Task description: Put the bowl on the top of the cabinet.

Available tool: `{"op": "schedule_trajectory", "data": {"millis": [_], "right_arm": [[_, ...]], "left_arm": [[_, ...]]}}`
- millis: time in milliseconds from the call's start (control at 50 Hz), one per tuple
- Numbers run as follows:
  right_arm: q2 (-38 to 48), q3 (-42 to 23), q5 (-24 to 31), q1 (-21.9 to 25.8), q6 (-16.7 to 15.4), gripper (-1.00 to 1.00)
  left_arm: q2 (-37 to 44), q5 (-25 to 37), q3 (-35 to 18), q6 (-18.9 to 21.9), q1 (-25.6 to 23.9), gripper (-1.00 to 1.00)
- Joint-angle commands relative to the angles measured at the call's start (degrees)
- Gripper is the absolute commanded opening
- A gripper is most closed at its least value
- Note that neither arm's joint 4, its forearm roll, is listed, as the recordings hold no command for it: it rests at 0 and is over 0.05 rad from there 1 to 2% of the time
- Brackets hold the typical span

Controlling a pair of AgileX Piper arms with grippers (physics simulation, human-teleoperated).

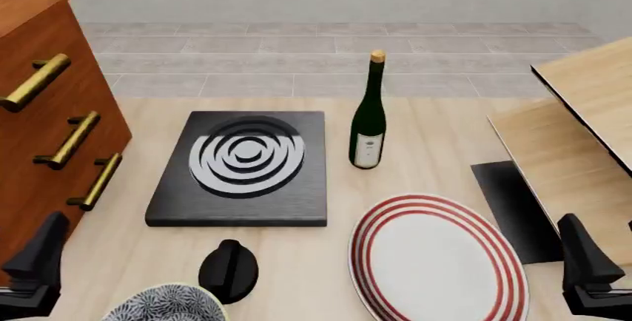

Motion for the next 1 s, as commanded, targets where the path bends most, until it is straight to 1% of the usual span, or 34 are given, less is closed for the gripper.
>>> {"op": "schedule_trajectory", "data": {"millis": [20,100,120,140,160,220,240,260,280,320,360,440,520,540,560,580,680,700,740,780,820,860,880,900,960,1000], "right_arm": [[0.01,0.00,-0.01,0.00,-0.01,1.00],[0.00,0.00,0.00,-0.02,0.02,1.00],[0.00,0.00,-0.01,0.01,-0.02,1.00],[0.00,0.00,0.00,-0.02,0.02,1.00],[0.00,0.00,-0.01,0.00,0.00,1.00],[0.00,0.00,-0.01,0.00,0.01,1.00],[-0.02,0.00,0.00,0.00,-0.01,1.00],[-0.01,0.00,0.00,0.01,0.00,1.00],[-0.01,0.00,0.00,0.00,0.01,1.00],[-0.01,0.00,0.00,-0.01,-0.02,1.00],[0.00,0.00,0.00,0.00,0.00,1.00],[0.00,0.00,-0.01,0.01,0.00,1.00],[0.00,0.00,-0.01,0.00,0.00,1.00],[0.01,0.00,-0.01,0.00,0.00,1.00],[0.01,0.00,-0.01,0.00,0.00,1.00],[0.01,0.00,-0.01,-0.01,0.00,1.00],[0.01,0.00,-0.01,0.00,0.00,1.00],[0.01,0.00,-0.01,0.00,0.01,1.00],[0.00,0.00,0.00,0.00,0.00,1.00],[0.00,0.00,0.00,0.00,0.00,1.00],[0.00,0.00,0.00,-0.01,0.00,1.00],[-0.01,0.00,0.00,-0.01,0.00,1.00],[0.00,0.00,0.00,-0.01,0.00,1.00],[0.00,0.00,0.00,0.00,-0.01,1.00],[-0.01,0.00,0.00,0.00,0.00,1.00],[-0.01,0.00,0.00,0.00,-0.01,1.00]], "left_arm": [[0.15,7.81,-4.98,2.05,-0.18,1.00],[1.00,11.41,-7.43,3.13,0.27,1.00],[4.37,11.55,-8.17,2.57,0.80,1.00],[4.75,11.98,-8.66,2.83,0.96,1.00],[3.34,13.32,-9.44,3.69,0.48,1.00],[4.06,14.02,-10.10,3.66,0.58,1.00],[6.14,14.74,-10.88,3.22,0.39,1.00],[5.29,17.15,-12.30,4.06,-0.37,1.00],[6.62,18.70,-13.07,3.82,-0.86,1.00],[5.43,20.37,-13.94,4.44,-1.38,1.00],[6.24,21.88,-14.77,4.39,-1.91,1.00],[5.73,23.43,-15.58,4.78,-2.09,1.00],[6.82,25.09,-16.66,4.11,-2.18,1.00],[8.44,26.15,-17.25,2.73,-2.58,1.00],[8.46,26.15,-17.27,2.73,-2.58,1.00],[9.61,27.99,-19.18,2.38,-2.66,1.00],[11.44,29.66,-20.15,2.55,-2.47,1.00],[13.57,30.58,-20.63,1.91,-2.33,1.00],[13.61,31.41,-21.02,2.37,-2.39,1.00],[15.82,31.84,-20.76,1.48,-2.54,1.00],[15.19,32.70,-21.36,1.90,-2.70,1.00],[16.31,33.51,-22.04,1.47,-2.97,1.00],[18.60,34.58,-21.93,0.95,-3.57,1.00],[19.21,34.78,-21.86,0.81,-3.63,1.00],[19.87,35.77,-22.56,0.46,-4.14,1.00],[19.77,36.26,-22.88,0.94,-4.30,1.00]]}}
